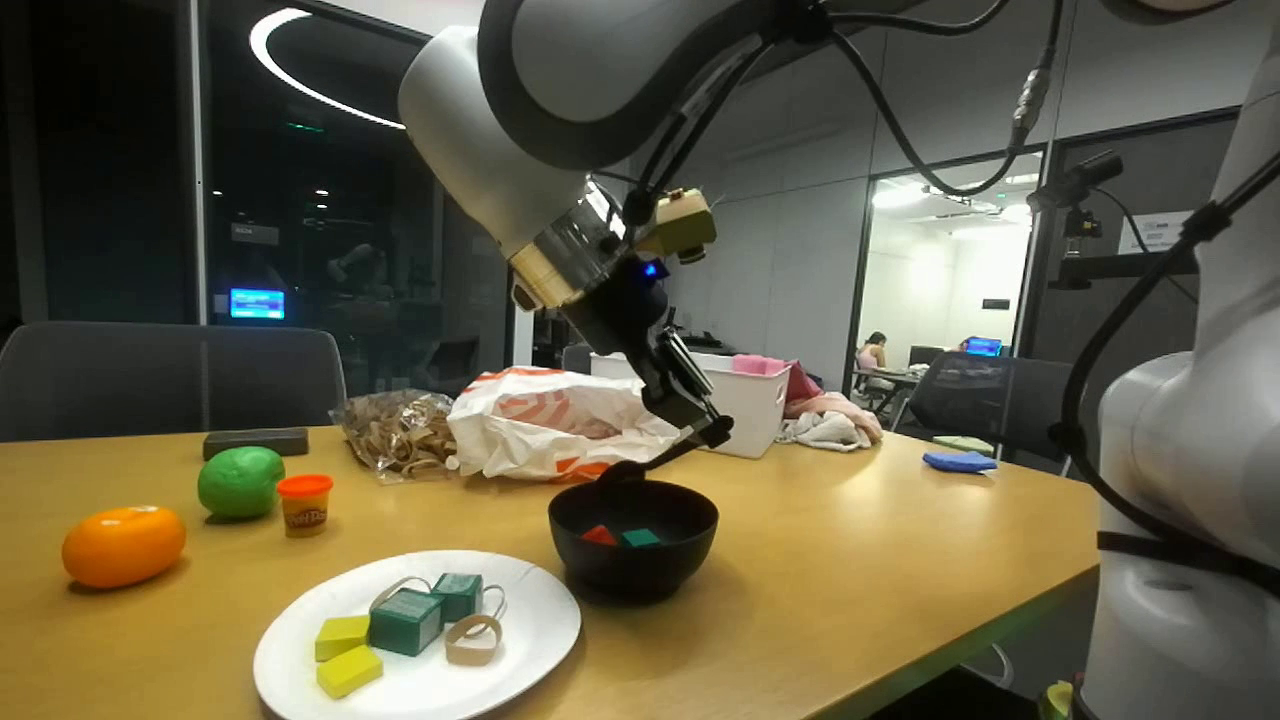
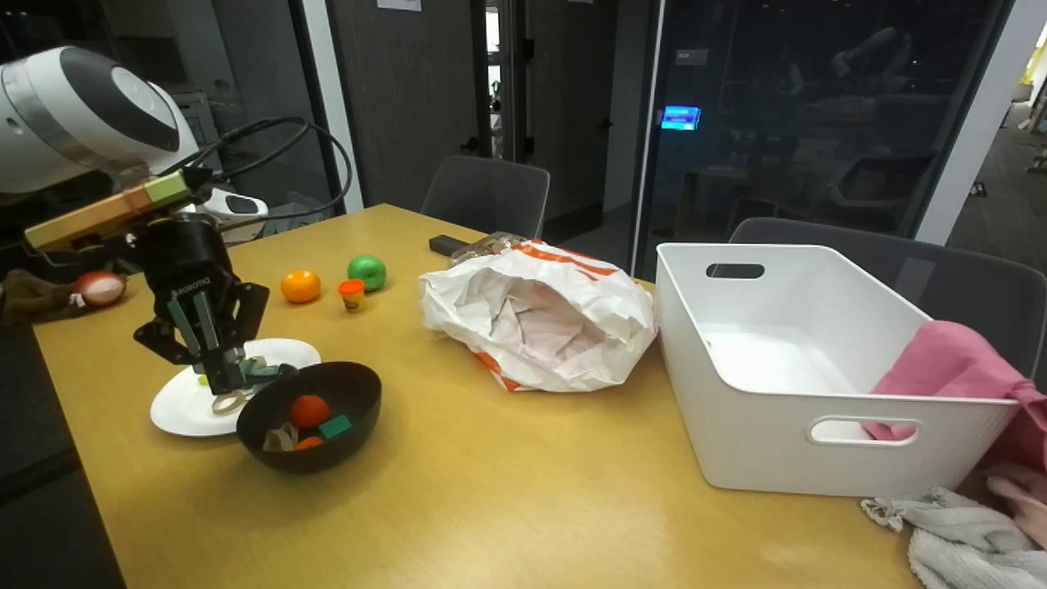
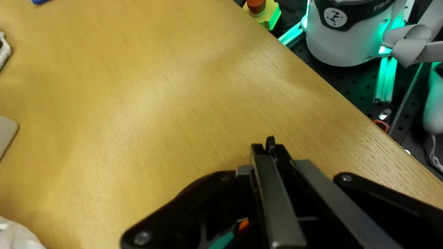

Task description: Use the spoon to move the red object in the black bowl to the white plate

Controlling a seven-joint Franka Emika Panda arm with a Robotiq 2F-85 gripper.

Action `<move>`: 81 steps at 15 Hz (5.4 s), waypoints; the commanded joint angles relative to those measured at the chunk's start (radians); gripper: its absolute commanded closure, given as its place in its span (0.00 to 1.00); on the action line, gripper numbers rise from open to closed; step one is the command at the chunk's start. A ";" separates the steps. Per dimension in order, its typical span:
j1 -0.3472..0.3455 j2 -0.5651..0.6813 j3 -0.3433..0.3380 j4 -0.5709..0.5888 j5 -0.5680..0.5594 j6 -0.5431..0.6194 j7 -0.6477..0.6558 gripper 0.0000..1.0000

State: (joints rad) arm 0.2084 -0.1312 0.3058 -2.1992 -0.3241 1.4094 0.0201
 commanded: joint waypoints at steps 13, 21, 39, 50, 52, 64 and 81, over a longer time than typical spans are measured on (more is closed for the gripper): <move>-0.014 0.002 -0.107 -0.089 0.010 0.195 -0.143 0.90; -0.053 -0.009 -0.179 -0.108 0.153 0.232 -0.233 0.90; -0.086 0.000 -0.217 -0.153 0.358 0.236 -0.324 0.90; -0.129 0.005 -0.264 -0.147 0.517 0.246 -0.312 0.90; -0.136 0.013 -0.270 -0.135 0.539 0.220 -0.288 0.91; -0.171 0.051 -0.315 -0.116 0.732 0.160 -0.381 0.91; -0.189 0.034 -0.319 -0.056 0.810 0.059 -0.374 0.91</move>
State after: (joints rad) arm 0.0206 -0.0858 -0.0140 -2.2761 0.4556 1.5090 -0.3638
